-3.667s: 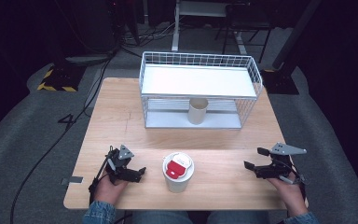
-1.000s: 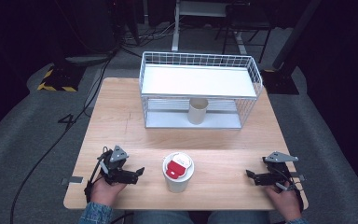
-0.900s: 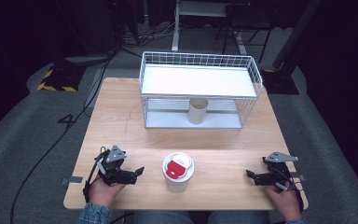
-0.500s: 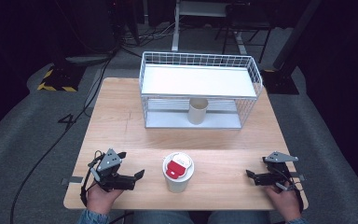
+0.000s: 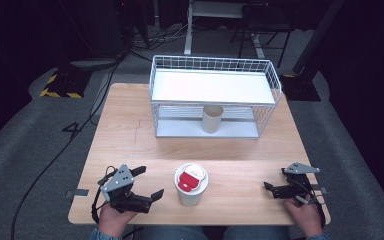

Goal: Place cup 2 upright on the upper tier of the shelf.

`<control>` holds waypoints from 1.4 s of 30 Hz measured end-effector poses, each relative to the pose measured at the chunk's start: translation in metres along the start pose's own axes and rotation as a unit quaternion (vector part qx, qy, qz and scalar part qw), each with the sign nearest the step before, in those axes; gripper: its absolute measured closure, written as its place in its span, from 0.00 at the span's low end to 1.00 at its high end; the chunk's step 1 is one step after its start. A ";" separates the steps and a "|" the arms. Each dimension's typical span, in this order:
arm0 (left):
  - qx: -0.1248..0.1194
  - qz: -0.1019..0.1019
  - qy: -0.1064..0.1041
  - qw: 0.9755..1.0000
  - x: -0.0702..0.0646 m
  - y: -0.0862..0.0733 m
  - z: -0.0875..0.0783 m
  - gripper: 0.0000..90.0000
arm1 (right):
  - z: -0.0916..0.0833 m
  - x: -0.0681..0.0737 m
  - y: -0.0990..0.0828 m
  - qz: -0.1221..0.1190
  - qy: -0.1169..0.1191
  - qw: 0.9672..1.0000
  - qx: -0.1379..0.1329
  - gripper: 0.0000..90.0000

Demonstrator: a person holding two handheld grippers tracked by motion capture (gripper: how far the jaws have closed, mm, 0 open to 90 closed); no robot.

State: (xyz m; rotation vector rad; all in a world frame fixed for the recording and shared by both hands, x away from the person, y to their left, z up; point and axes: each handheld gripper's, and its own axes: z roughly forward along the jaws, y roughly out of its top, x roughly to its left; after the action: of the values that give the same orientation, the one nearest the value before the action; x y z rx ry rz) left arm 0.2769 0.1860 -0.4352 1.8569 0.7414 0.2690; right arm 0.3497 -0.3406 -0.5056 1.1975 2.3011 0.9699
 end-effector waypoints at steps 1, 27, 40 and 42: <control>0.000 0.003 -0.005 1.000 -0.002 0.001 0.002 0.03 | 0.000 0.000 0.000 0.000 0.001 1.000 0.000 0.05; -0.027 -0.002 -0.051 0.998 -0.028 -0.005 0.050 0.00 | 0.000 0.000 0.000 0.000 0.000 1.000 0.000 0.05; 0.007 0.013 -0.055 0.998 -0.034 -0.010 0.079 0.00 | 0.000 0.000 0.000 0.000 0.000 1.000 0.000 0.05; 0.012 0.016 -0.047 0.999 -0.036 -0.011 0.085 0.00 | 0.000 0.000 0.000 0.000 0.000 1.000 0.000 0.05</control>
State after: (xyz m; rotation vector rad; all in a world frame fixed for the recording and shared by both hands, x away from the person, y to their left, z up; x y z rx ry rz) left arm 0.2880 0.1020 -0.4740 1.8920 0.6523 0.1923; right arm 0.3497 -0.3406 -0.5056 1.1973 2.3008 0.9695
